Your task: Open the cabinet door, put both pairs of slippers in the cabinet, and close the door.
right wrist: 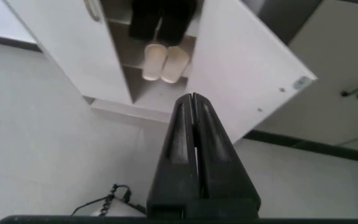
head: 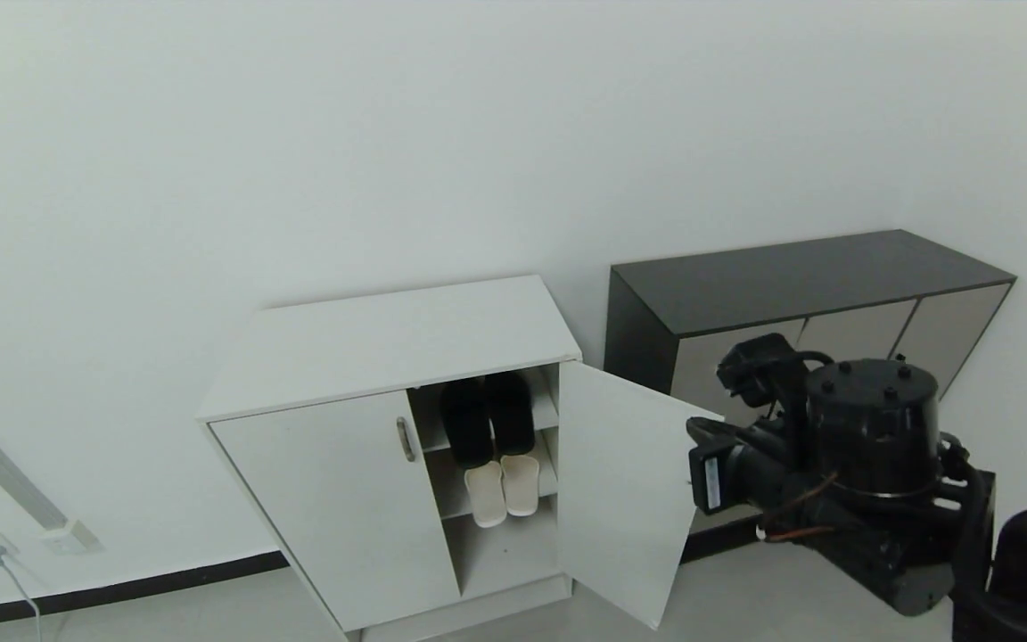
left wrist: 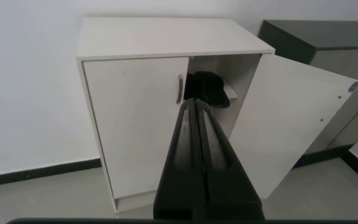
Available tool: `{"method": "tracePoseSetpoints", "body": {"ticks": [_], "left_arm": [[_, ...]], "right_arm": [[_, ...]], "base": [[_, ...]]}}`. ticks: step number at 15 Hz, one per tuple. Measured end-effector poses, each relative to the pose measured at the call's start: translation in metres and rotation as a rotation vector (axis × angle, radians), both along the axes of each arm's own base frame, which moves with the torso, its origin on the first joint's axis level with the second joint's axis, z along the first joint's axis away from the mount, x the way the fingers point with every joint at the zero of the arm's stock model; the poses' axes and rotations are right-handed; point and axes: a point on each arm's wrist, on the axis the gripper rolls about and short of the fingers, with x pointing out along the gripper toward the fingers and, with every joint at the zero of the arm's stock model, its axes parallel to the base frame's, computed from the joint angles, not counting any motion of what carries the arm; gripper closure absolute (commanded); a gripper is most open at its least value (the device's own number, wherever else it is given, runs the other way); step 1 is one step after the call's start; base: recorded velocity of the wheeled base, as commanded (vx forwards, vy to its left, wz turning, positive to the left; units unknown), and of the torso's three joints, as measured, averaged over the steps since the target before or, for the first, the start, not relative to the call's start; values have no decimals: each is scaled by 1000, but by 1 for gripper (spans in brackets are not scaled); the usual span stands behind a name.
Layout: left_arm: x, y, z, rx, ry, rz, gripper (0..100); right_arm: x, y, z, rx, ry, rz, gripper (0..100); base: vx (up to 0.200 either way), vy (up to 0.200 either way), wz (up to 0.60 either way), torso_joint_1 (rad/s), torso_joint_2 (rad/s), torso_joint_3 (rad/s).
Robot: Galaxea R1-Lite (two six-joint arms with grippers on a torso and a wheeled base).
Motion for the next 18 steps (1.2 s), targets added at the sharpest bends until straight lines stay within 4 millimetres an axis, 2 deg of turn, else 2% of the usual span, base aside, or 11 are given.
{"method": "tracePoseSetpoints", "body": {"ticks": [4,7,10,14,18], "left_arm": [[0,0,0,1,0,-1,100],[0,0,0,1,0,-1,100],[0,0,0,1,0,-1,100],[0,0,0,0,0,-2,100],[0,0,0,1,0,-2,100]], "right_arm": [[55,-19,4,27,7,-87,100],[105,-34,4,60,-12,-152,100],[144,-48,-14,61,11,-203,100],[170,-60,-37,85,56,-233,100],[187,-65,-54,82,75,-258,100]], "base": [[0,0,0,0,0,0],[0,0,0,0,0,0],[0,0,0,0,0,0],[0,0,0,0,0,0],[0,0,0,0,0,0]]}}
